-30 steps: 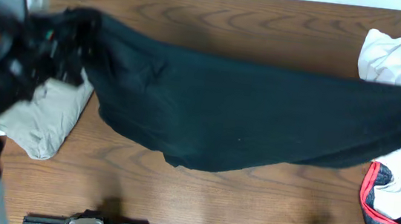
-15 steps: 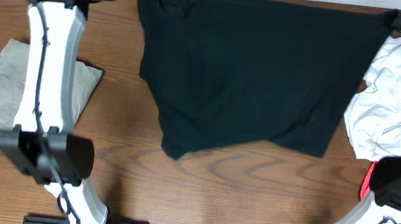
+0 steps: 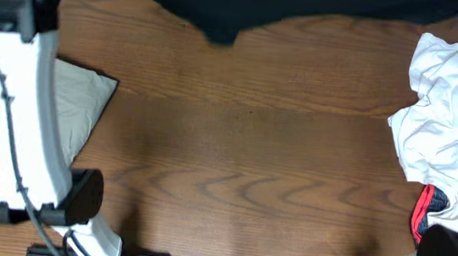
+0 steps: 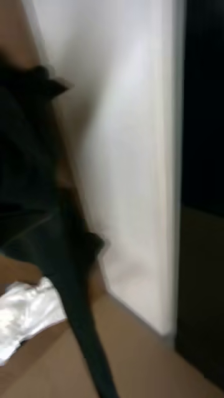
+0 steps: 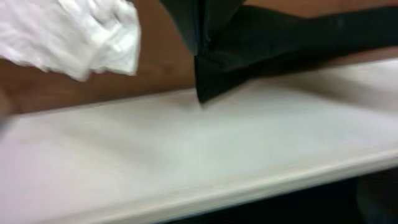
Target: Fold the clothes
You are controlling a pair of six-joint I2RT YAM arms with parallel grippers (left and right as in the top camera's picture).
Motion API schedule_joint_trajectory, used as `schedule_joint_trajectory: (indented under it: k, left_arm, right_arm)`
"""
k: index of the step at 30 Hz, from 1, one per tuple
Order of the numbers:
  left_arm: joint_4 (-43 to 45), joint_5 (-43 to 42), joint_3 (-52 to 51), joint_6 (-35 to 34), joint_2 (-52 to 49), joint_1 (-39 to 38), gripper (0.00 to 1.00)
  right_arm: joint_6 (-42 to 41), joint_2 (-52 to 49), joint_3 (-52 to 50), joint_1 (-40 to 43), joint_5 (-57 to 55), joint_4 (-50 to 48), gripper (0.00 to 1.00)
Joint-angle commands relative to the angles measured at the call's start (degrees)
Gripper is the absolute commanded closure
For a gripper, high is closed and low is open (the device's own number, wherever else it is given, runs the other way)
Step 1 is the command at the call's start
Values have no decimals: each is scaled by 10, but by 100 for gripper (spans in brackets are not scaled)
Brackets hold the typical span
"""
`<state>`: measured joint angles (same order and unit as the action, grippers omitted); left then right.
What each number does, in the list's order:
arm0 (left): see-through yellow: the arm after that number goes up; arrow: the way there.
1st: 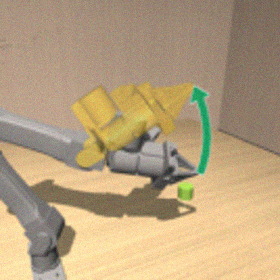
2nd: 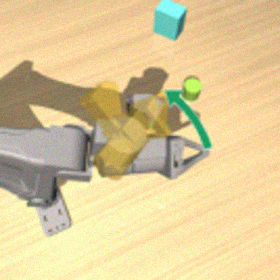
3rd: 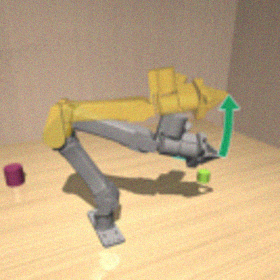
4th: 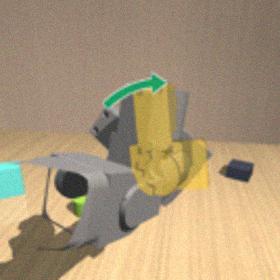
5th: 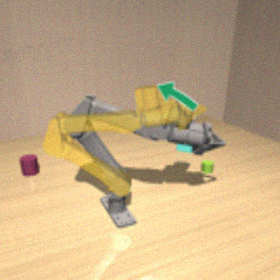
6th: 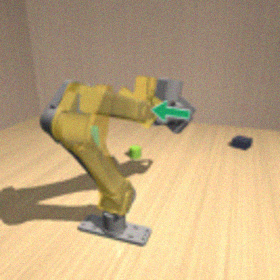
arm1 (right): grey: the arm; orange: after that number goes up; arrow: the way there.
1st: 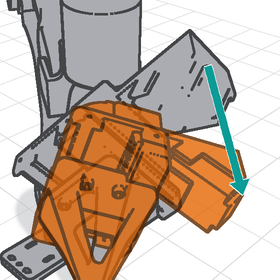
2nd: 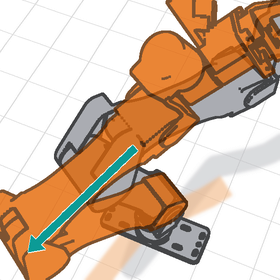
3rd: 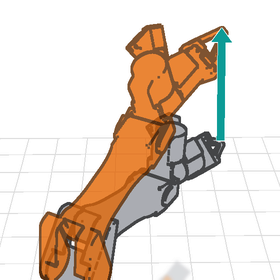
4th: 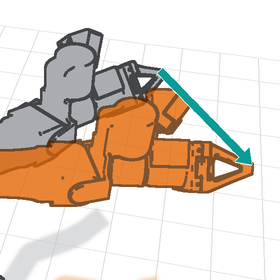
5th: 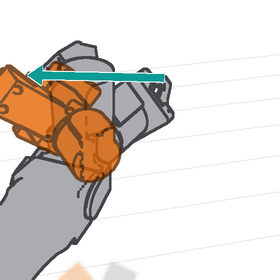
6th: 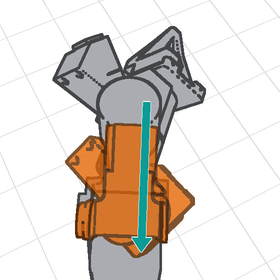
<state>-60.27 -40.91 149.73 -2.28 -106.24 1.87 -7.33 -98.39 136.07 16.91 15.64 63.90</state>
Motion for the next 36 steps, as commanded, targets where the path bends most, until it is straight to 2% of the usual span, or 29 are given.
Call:
schedule_joint_trajectory:
  k: [1,4,9,12,19,26,36]
  left_arm:
    - [-106,4,-4,58,-20,5,94]
    - [-240,46,-15,94,-31,2,94]
    - [-362,46,-63,173,-51,-7,94]
    - [-365,45,-123,178,-51,-11,94]
    - [-365,40,-273,204,-51,-11,94]
    - [-363,27,-365,223,-51,-15,94]
    - [-327,17,-404,245,-50,-37,94]
  right_arm:
    - [26,-25,-14,-1,-95,62,99]
    - [44,-38,-37,0,-121,131,99]
    - [44,-67,-118,0,-186,204,99]
    - [42,-73,-194,2,-221,213,99]
    - [36,-73,-344,19,-211,206,99]
    - [33,-73,-401,22,-193,227,99]
    - [33,-73,-433,22,-167,219,99]
